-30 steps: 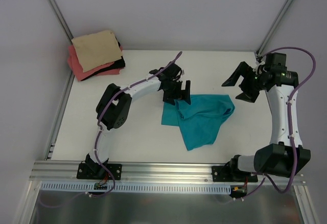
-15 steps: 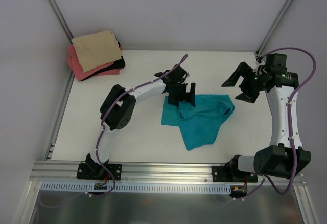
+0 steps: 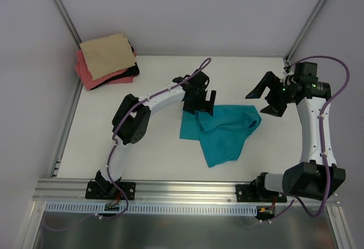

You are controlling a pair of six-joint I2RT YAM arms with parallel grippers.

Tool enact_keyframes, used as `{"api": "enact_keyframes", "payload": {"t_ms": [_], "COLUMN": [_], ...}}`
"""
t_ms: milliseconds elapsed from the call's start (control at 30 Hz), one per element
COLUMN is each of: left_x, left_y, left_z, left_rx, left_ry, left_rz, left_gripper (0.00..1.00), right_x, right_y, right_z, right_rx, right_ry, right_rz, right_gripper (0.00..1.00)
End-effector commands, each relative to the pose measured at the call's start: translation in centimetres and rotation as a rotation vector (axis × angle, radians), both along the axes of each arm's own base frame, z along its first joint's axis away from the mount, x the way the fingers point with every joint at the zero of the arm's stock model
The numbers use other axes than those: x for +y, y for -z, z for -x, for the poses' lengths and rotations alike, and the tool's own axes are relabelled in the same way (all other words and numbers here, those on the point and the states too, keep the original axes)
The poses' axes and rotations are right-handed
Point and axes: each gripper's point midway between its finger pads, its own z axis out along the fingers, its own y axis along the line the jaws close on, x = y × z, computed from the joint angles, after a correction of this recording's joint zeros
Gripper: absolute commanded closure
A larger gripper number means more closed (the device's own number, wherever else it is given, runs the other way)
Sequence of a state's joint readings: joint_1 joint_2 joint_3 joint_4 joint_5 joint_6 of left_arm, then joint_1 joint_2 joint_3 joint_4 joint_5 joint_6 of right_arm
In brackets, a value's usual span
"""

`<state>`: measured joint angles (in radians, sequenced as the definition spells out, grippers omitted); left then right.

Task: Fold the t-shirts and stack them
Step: Flatten out the tshirt

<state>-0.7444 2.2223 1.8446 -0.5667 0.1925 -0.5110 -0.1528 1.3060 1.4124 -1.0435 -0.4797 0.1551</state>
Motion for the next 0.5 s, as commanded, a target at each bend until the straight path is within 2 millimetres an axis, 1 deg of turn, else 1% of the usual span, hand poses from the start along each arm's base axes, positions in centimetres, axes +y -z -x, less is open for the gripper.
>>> {"api": "enact_keyframes", "payload": {"t_ms": [0,100,233,400,433,467], "left_x": [1.2,1.0,1.3,2.1,2.1,2.5], "left_y": [-2.7,-2.6,-2.1,-3.2,-3.8,-3.5], "left_z": [0.0,0.3,-0.1,-0.9,-1.1,-1.0], "left_rx": [-0.076,-0.065,-0.079,-0.126,-0.150,-0.154], "left_ry": [0.013,0.013,0.002,-0.014,-0.005,-0.010], "left_rz": [-0.007,0.007,-0.006,-0.001,0.010,-0.006], "left_gripper": [0.01,0.01,0.01,0.01,0.01,0.01], "right_x": [0.4,0.4,0.4,0.3,0.4,0.4], "right_y": [-1.2,-1.3,-1.3,-1.3,-1.3,-1.3], "right_z": [0.2,0.1,0.1,0.3,0.3,0.3], "right_rx": [-0.040,-0.041,-0.040,-0.040,-0.040,-0.040], "right_ry": [0.001,0.002,0.002,0.002,0.001,0.002], "right_rz": [-0.025,-0.027,-0.028,-0.023,-0.026,-0.027], "right_gripper": [0.01,0.00,0.01,0.01,0.00,0.01]}}
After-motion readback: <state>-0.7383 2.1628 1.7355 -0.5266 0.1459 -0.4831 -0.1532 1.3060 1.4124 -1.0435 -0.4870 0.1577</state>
